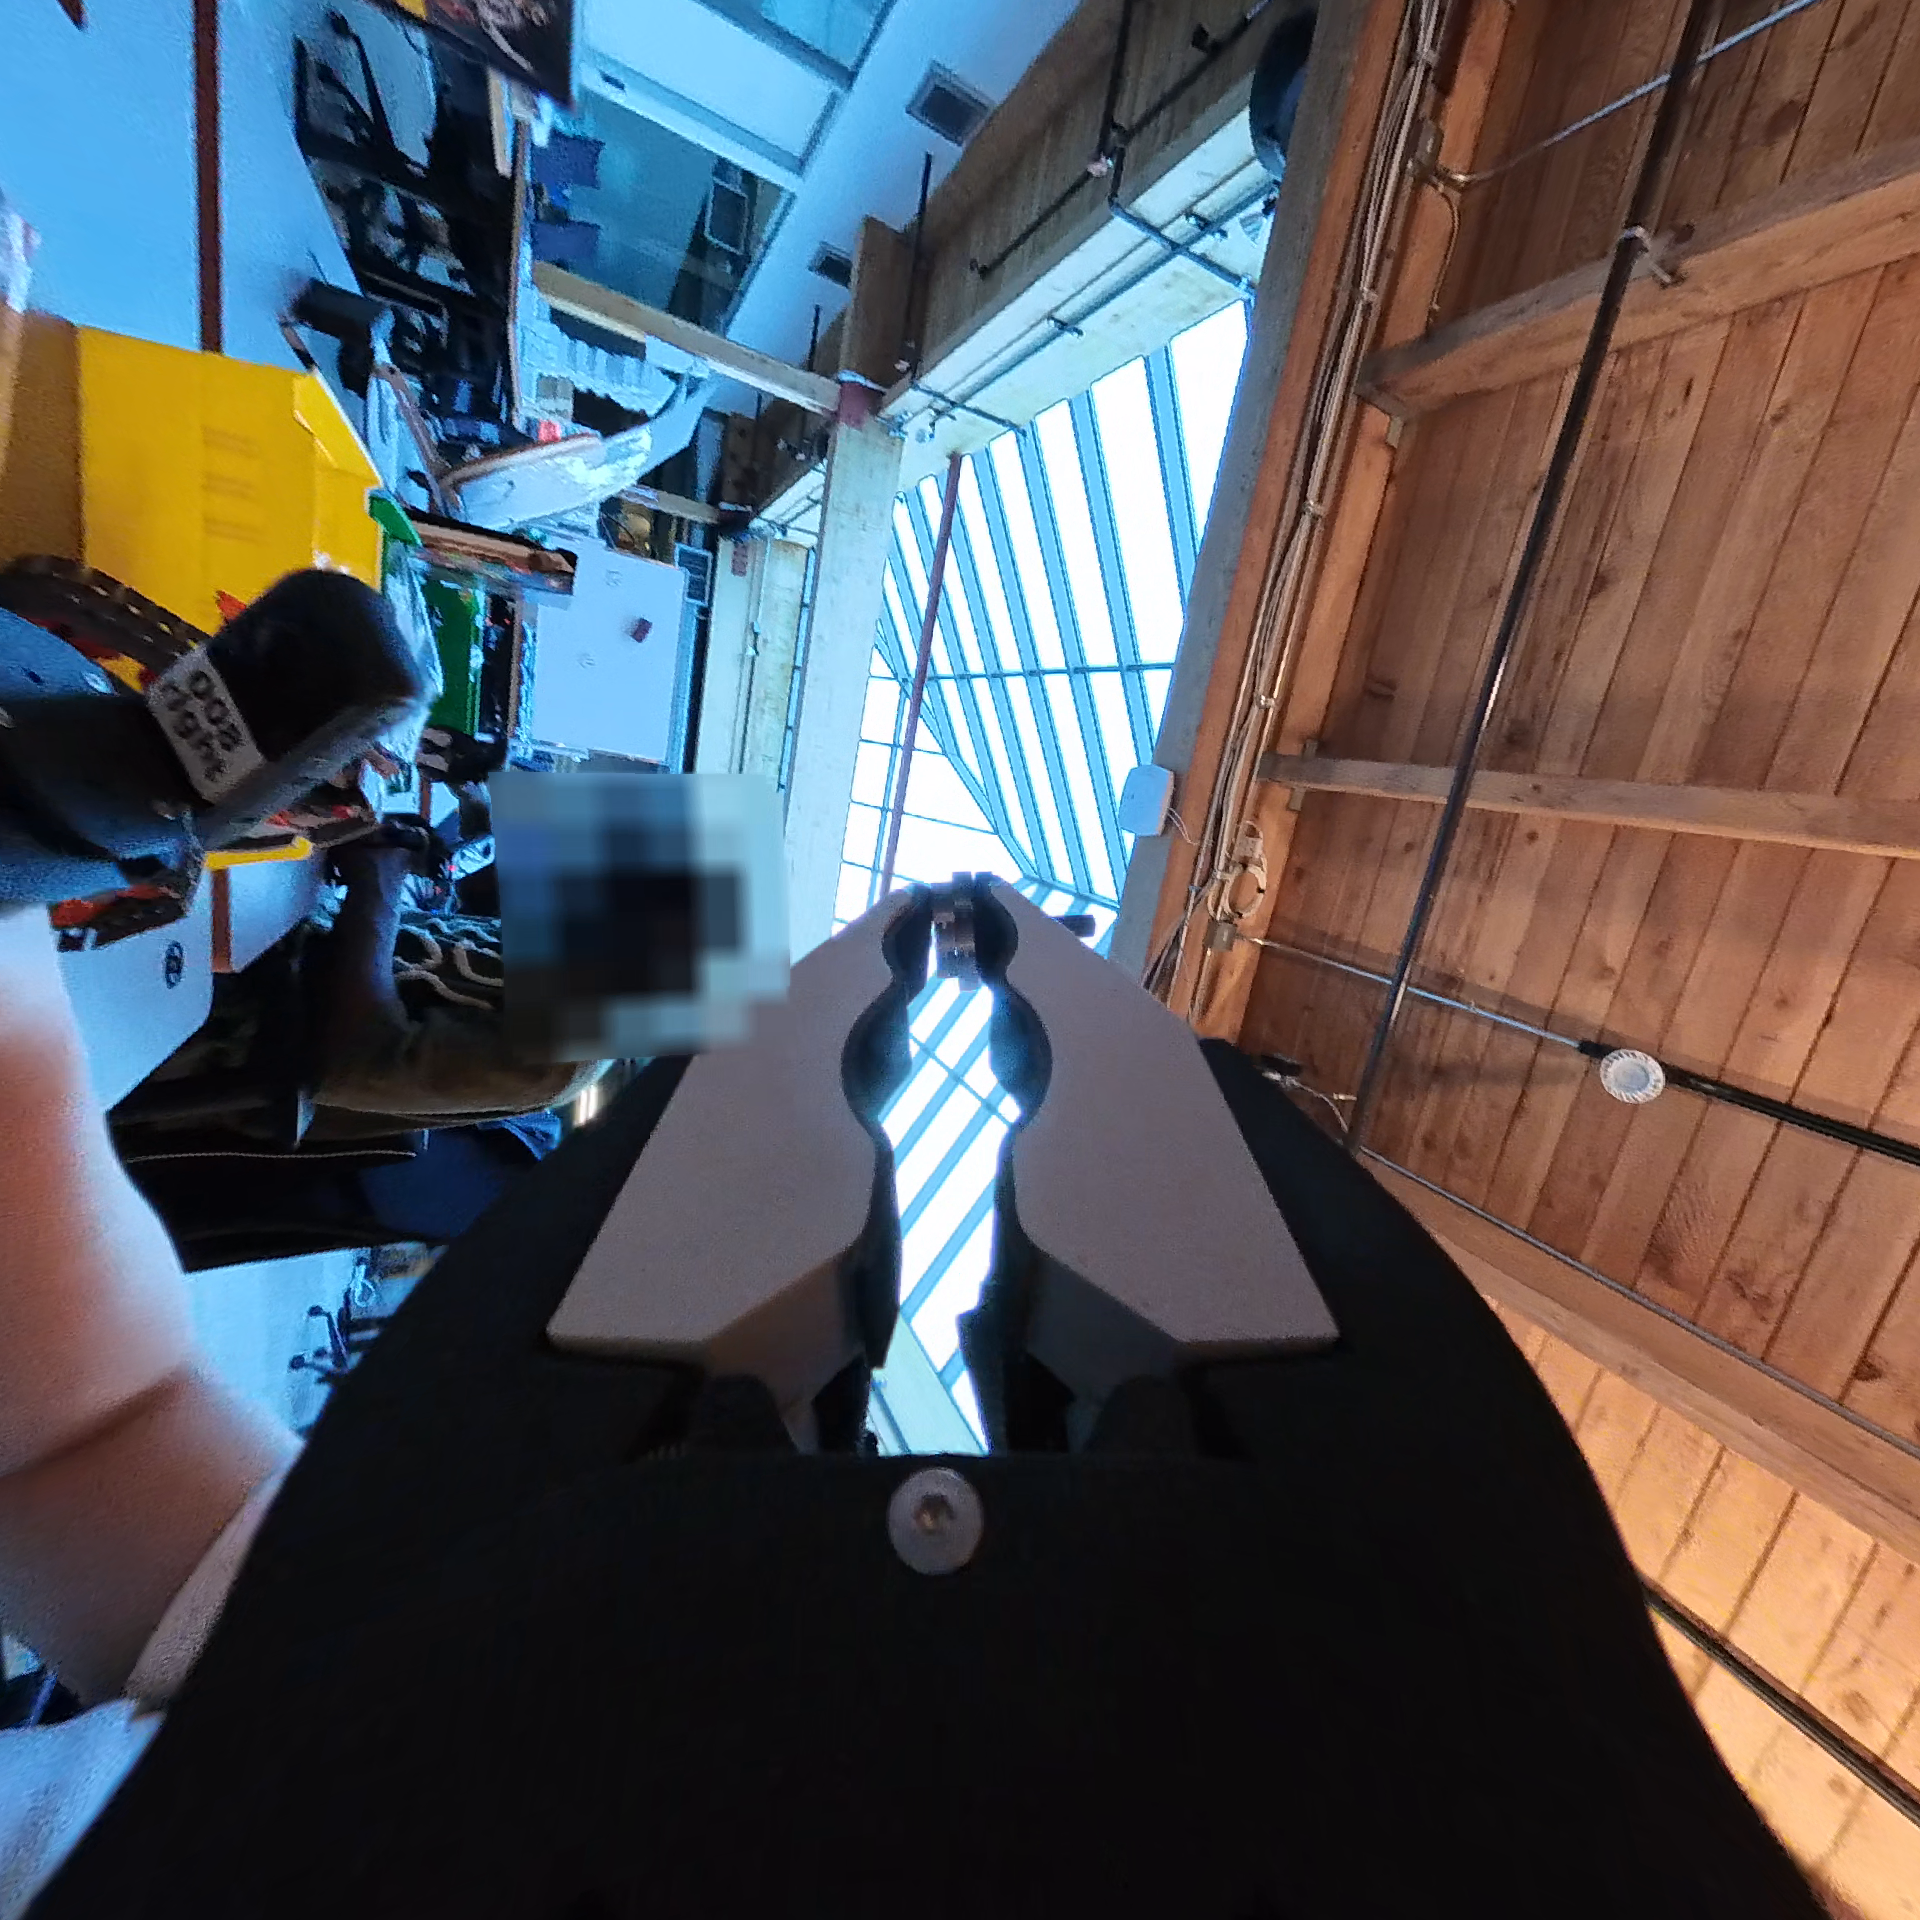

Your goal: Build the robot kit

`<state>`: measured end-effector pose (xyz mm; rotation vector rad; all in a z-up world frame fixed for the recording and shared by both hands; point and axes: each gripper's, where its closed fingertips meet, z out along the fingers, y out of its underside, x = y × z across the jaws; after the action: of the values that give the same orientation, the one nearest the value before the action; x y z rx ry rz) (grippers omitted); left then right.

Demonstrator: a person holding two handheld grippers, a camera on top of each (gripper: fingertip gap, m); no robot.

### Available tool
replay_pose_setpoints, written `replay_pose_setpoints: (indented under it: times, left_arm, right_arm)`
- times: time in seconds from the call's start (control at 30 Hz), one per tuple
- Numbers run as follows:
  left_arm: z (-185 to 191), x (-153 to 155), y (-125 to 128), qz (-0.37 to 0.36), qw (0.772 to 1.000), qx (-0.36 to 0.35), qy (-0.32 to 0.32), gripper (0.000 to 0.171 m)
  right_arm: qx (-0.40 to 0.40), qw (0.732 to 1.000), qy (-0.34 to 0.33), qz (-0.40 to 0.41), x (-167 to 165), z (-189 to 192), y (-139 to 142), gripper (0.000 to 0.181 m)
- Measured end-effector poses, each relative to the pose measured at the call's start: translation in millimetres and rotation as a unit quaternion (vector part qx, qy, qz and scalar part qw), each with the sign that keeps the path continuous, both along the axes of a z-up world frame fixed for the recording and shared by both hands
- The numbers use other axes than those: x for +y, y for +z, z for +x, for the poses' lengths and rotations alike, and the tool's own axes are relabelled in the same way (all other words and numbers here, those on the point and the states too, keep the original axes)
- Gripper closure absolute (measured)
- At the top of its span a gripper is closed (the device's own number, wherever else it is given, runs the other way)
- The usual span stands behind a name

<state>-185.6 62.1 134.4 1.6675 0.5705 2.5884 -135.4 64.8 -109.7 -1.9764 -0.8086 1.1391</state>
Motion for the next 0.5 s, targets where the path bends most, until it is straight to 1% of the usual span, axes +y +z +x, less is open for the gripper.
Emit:
replay_pose_setpoints:
  times: [0.17,0.5]
  left_arm:
    - [4,-15,10,0.004,0.999,-0.025,-0.033,0.166]
    - [11,-47,35,0.025,0.990,-0.093,-0.106,0.167]
  right_arm:
    - [-0.045,0.999,0.001,-0.009,-1,3,-15,0.151]
    - [-0.069,0.997,0.004,-0.022,-1,6,-25,0.151]
